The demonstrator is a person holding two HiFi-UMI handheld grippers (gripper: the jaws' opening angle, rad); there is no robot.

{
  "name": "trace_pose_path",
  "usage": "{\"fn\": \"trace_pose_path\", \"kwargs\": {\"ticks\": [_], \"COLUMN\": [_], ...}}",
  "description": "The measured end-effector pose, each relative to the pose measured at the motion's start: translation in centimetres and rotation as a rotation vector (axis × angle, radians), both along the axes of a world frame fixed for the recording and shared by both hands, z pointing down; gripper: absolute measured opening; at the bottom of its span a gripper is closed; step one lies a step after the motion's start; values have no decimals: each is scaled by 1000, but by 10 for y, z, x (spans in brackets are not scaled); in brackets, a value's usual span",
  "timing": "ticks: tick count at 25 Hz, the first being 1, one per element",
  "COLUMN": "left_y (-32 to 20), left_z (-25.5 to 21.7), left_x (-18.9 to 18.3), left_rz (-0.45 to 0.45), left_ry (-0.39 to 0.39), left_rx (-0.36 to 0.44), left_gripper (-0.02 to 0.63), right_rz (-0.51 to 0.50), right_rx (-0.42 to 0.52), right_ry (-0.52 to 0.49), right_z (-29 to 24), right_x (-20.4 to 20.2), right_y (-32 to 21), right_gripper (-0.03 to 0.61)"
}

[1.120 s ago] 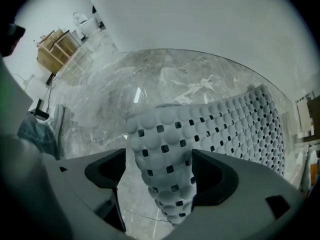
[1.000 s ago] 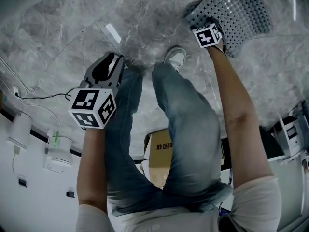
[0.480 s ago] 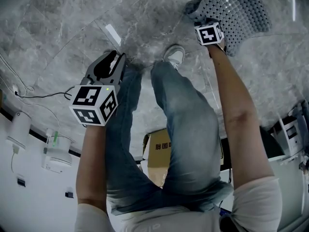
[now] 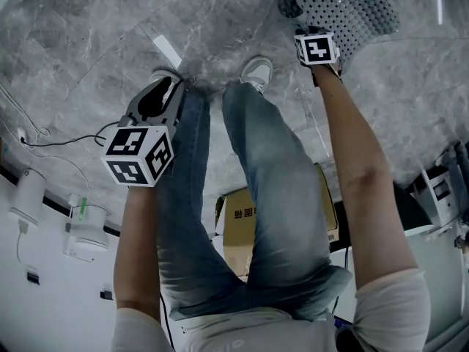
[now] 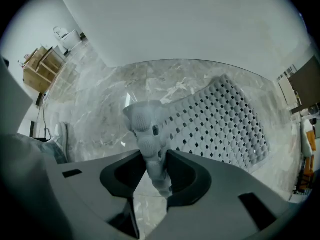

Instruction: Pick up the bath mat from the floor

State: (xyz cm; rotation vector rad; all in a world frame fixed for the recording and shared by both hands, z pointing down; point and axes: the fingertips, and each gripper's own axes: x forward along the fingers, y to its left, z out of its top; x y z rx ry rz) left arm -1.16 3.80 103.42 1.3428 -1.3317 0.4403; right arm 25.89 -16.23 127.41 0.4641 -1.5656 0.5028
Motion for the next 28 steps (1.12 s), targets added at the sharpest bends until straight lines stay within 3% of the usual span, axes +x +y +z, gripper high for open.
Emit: {"fn": "trace_pose_path", "kwargs": {"ticks": [9,17,28], "left_y": [10,11,21], "left_z": [-45,-88,-150], "left_x": [1,-5,-39], "left_rz": [17,20,6], "left_ry": [12,35,10], "left_rx": [8,37,60], "left_gripper": [110,106,50], "right_rz": [12,45,132], "right_rx": [-24,-36,-10], "right_ry": [-5,-30,-150], "right_z": [-59,-112,-213], "right_x": [8,-24,-83], "right_y": [30,55,66], "right_gripper": [117,83,71]}}
